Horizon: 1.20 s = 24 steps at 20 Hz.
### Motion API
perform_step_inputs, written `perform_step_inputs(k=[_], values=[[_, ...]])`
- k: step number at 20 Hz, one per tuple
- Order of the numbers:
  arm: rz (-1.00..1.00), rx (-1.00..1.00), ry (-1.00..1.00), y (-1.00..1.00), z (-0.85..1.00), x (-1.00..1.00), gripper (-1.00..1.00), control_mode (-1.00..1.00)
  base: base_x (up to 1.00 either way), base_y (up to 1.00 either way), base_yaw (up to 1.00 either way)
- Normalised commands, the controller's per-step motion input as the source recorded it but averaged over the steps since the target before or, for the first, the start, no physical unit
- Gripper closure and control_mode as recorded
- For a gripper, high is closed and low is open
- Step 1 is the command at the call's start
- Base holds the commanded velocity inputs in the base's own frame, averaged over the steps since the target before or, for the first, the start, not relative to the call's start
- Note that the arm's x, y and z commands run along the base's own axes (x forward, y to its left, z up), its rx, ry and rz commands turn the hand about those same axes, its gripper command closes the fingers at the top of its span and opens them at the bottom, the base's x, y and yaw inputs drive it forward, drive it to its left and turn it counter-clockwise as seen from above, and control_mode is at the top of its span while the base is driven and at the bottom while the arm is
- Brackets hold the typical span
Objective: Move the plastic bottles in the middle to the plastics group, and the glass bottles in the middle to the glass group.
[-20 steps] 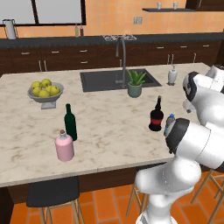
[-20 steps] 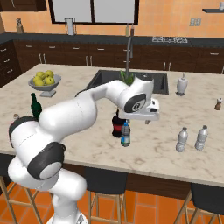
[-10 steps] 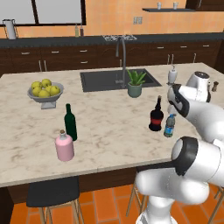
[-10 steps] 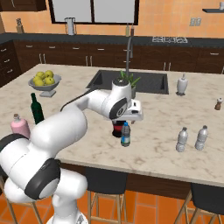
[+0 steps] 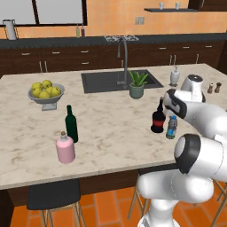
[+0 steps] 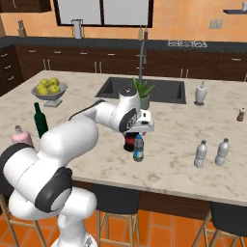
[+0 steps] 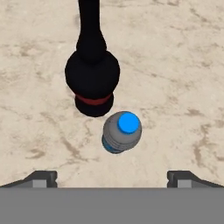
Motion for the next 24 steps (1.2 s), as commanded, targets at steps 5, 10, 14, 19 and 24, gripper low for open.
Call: perform_step_inputs(k=[5,10,14,19,24], values=[[0.00,0.00,0.00,-0.02,-0.21,0.14,-1.00,-1.00,0.00,0.00,0.00],[0.00,0.00,-0.02,-0.02,-0.07,0.27,-1.00,-1.00,0.00,0.00,0.00],[0.00,0.00,0.00,-0.10,-0.05,0.12,-1.00,-1.00,0.00,0.00,0.00],[0.00,0.00,0.00,-0.14,-0.08,0.00,-1.00,-1.00,0.00,0.00,0.00],[0.06,0.00,0.00,0.00,-0.25,0.04,-1.00,-1.00,0.00,0.00,0.00]])
